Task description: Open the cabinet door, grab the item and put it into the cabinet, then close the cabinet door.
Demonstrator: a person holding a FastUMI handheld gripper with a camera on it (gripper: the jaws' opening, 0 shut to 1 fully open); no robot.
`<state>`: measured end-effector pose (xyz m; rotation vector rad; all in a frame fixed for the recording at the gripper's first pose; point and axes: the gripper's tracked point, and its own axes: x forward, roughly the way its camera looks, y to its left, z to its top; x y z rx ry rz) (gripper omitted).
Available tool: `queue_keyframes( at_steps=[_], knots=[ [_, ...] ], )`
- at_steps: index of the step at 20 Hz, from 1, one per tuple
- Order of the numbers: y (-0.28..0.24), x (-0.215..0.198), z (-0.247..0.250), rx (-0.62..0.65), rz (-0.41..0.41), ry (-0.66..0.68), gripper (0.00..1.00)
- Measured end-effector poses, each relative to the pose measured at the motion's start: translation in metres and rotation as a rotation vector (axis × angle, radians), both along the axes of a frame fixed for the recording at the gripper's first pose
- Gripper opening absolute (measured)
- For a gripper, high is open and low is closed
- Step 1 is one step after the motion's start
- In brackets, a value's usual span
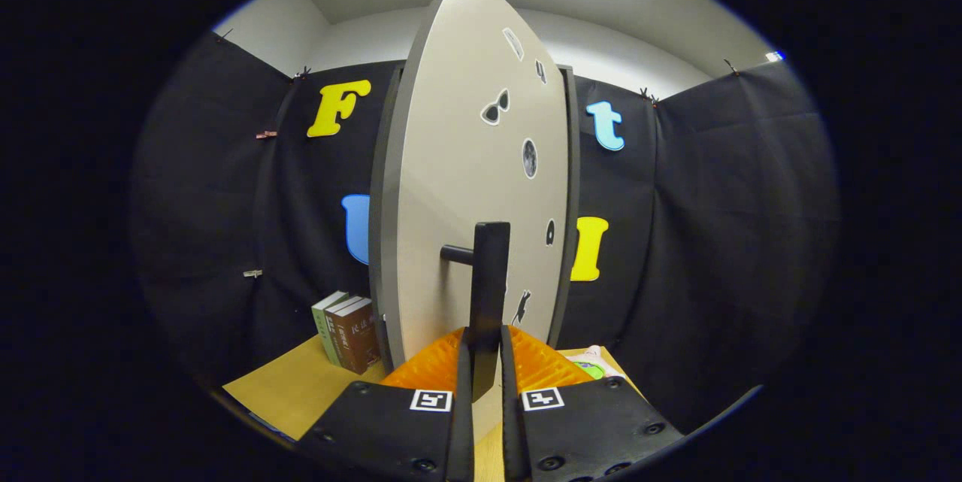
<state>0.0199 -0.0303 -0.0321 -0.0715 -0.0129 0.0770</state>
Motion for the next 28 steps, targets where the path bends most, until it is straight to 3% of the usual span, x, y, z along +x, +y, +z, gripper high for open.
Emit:
queue_keyframes(
  at_steps=[6, 9, 19, 21, 25, 27, 28],
  knots=[
    [-0.031, 0.008, 0.019, -0.038, -0.098, -0.095, 0.14],
    [-0.048, -0.001, 0.024, -0.036, -0.125, -0.096, 0.17],
    [-0.097, -0.012, 0.035, -0.052, -0.279, -0.127, 0.13],
    [-0.113, -0.016, 0.034, -0.066, -0.328, -0.126, 0.07],
    [-0.115, -0.025, 0.031, -0.074, -0.325, -0.121, 0.07],
    [-0.12, -0.029, 0.033, -0.114, -0.354, -0.12, 0.24],
    [-0.123, -0.035, 0.036, -0.134, -0.372, -0.124, 0.41]
  ],
)
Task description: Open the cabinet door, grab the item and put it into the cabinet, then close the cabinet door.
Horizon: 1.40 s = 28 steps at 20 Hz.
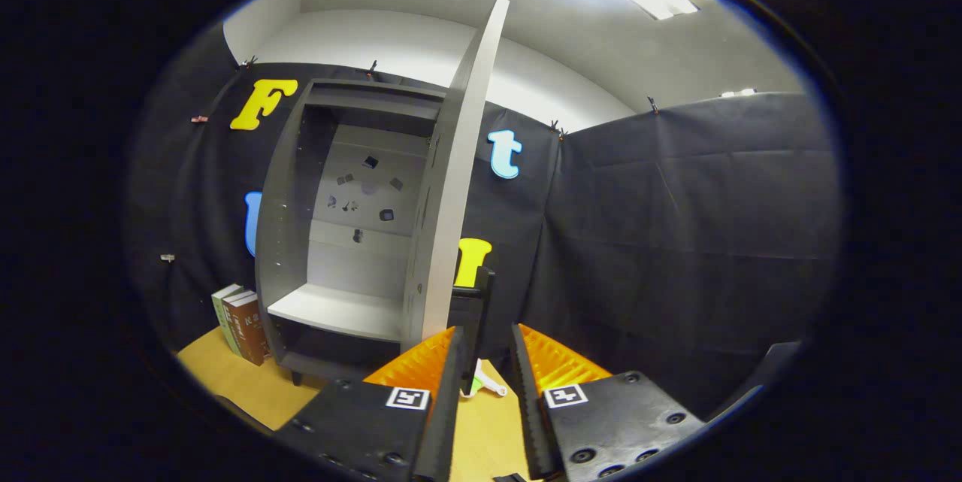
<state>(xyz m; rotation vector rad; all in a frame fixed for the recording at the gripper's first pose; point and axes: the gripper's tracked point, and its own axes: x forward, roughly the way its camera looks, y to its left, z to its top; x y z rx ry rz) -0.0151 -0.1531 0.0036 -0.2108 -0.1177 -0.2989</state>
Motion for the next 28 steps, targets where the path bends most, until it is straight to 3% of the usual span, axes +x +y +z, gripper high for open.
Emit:
queue_keyframes(
  at_steps=[1, 4, 10, 16, 22, 28],
  knots=[
    [0.002, -0.003, 0.002, -0.007, 0.002, 0.002, 0.49],
    [0.02, -0.017, -0.014, 0.042, 0.048, 0.079, 0.99],
    [0.079, -0.04, -0.073, 0.094, 0.151, 0.202, 0.97],
    [0.163, -0.01, -0.203, 0.255, 0.276, 0.458, 0.97],
    [0.191, 0.036, -0.354, 0.253, 0.272, 0.683, 0.98],
    [0.194, 0.064, -0.448, 0.319, 0.228, 0.816, 0.98]
  ],
)
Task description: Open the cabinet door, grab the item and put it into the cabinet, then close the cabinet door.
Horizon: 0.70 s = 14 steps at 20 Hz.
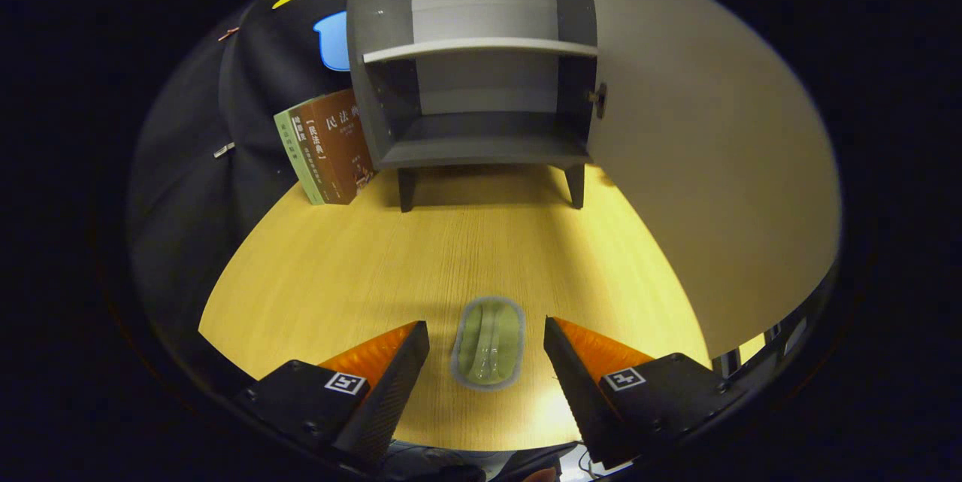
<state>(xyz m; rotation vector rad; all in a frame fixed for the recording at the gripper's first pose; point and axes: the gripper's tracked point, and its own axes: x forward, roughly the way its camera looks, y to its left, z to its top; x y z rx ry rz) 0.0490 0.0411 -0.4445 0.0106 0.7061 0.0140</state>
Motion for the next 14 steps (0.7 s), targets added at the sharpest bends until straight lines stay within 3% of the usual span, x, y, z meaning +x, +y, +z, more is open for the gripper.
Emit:
queue_keyframes(
  at_steps=[3, 5, 8, 10, 12, 14],
  knots=[
    [0.002, 0.012, -0.032, -0.013, -0.01, 0.04, 0.93],
    [0.0, 0.018, -0.051, -0.02, -0.024, 0.072, 0.85],
    [-0.003, 0.019, -0.079, -0.011, -0.056, 0.125, 0.57],
    [0.001, 0.02, -0.087, -0.018, -0.044, 0.138, 0.46],
    [-0.003, 0.028, -0.086, -0.054, -0.034, 0.12, 0.47],
    [-0.006, 0.023, -0.086, -0.067, -0.046, 0.135, 0.25]
  ],
)
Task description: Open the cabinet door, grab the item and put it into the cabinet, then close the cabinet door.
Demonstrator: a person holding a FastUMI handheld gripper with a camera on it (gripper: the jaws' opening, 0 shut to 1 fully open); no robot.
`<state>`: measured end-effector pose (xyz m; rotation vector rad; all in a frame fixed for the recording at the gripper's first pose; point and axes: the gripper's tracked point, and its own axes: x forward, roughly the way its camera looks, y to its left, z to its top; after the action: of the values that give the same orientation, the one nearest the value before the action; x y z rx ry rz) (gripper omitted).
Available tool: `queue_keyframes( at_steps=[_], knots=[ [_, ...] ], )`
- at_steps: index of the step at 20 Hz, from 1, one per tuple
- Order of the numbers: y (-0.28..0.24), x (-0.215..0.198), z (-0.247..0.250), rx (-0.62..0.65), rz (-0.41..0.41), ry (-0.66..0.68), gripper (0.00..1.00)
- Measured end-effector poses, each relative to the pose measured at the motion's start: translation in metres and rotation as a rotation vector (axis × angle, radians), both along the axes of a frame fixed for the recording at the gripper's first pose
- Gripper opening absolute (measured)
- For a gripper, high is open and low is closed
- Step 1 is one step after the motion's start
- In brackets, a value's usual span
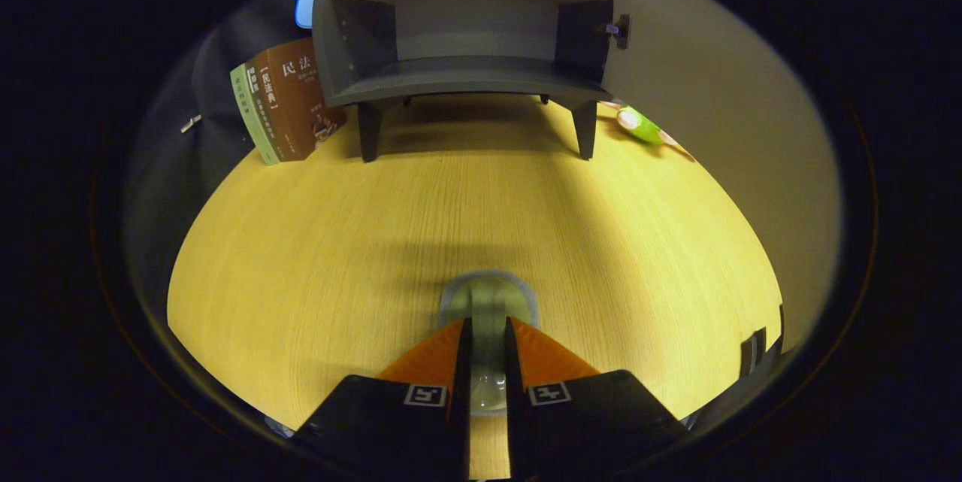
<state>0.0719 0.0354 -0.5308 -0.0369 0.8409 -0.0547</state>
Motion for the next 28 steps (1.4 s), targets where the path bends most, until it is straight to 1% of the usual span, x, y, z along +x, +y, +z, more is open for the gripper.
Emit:
queue_keyframes(
  at_steps=[1, 2, 5, 7, 9, 12, 16, 18, 21, 23, 25, 28],
  knots=[
    [0.002, -0.004, 0.006, 0.0, 0.006, 0.003, 0.25],
    [0.0, 0.001, 0.002, -0.007, 0.013, 0.001, 0.18],
    [0.006, 0.004, 0.037, 0.003, 0.032, -0.037, 0.18],
    [0.008, 0.004, 0.073, 0.023, 0.033, -0.063, 0.17],
    [0.007, 0.009, 0.117, 0.013, 0.044, -0.104, 0.17],
    [0.007, 0.031, 0.192, 0.025, 0.039, -0.179, 0.17],
    [0.007, 0.074, 0.283, 0.071, -0.002, -0.266, 0.17],
    [0.011, 0.106, 0.331, 0.068, 0.0, -0.337, 0.17],
    [0.022, 0.15, 0.387, 0.065, 0.014, -0.417, 0.17],
    [0.033, 0.178, 0.409, 0.077, 0.018, -0.44, 0.17],
    [0.039, 0.208, 0.42, 0.082, 0.001, -0.456, 0.17],
    [0.049, 0.254, 0.416, 0.092, -0.013, -0.435, 0.17]
  ],
)
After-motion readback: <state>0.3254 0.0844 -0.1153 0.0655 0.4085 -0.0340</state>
